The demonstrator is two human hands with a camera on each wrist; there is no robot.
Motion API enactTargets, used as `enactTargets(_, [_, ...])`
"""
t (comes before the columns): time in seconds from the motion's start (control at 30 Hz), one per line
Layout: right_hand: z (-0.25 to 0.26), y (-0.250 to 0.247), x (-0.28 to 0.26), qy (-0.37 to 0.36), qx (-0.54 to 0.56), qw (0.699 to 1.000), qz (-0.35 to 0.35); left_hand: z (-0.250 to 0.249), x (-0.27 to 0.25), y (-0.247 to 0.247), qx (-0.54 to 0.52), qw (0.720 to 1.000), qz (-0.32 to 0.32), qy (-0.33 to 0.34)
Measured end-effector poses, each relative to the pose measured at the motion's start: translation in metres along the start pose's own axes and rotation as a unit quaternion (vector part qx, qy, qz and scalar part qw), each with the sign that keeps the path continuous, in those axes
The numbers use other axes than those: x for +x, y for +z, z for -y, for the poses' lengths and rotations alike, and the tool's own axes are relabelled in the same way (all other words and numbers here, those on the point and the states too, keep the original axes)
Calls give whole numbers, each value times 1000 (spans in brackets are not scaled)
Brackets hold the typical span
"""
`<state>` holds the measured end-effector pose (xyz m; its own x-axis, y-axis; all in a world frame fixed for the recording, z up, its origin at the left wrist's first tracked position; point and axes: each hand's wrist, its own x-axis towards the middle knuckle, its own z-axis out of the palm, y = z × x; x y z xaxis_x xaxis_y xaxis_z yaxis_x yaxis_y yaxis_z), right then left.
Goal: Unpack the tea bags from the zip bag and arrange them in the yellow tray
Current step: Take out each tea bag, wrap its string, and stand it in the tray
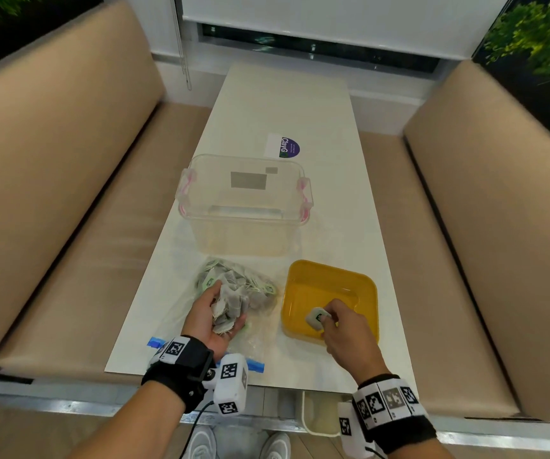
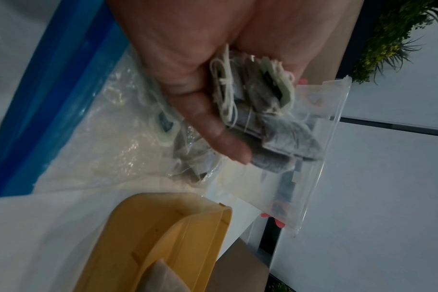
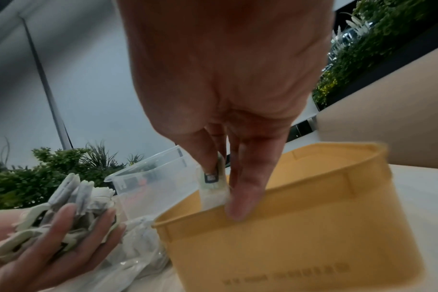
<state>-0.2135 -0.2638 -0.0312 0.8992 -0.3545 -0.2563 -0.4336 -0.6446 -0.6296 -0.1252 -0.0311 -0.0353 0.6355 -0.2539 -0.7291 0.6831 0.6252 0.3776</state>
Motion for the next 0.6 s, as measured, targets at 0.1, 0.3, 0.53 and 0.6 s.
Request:
enactTargets(0.1, [7, -7, 2, -55, -50, 997, -36, 0, -1, 1, 6, 1000, 8, 3])
enactTargets(0.3, [24, -37, 22, -129, -122, 981, -83, -2, -2, 2, 9, 1000, 14, 0])
enactTargets(0.53, [15, -48, 54, -30, -83, 993, -77, -3, -1, 0, 18, 1000, 12, 1])
enactTargets(0.6, [12, -45, 59, -21, -78, 994, -72, -3, 0, -3, 24, 1000, 6, 0])
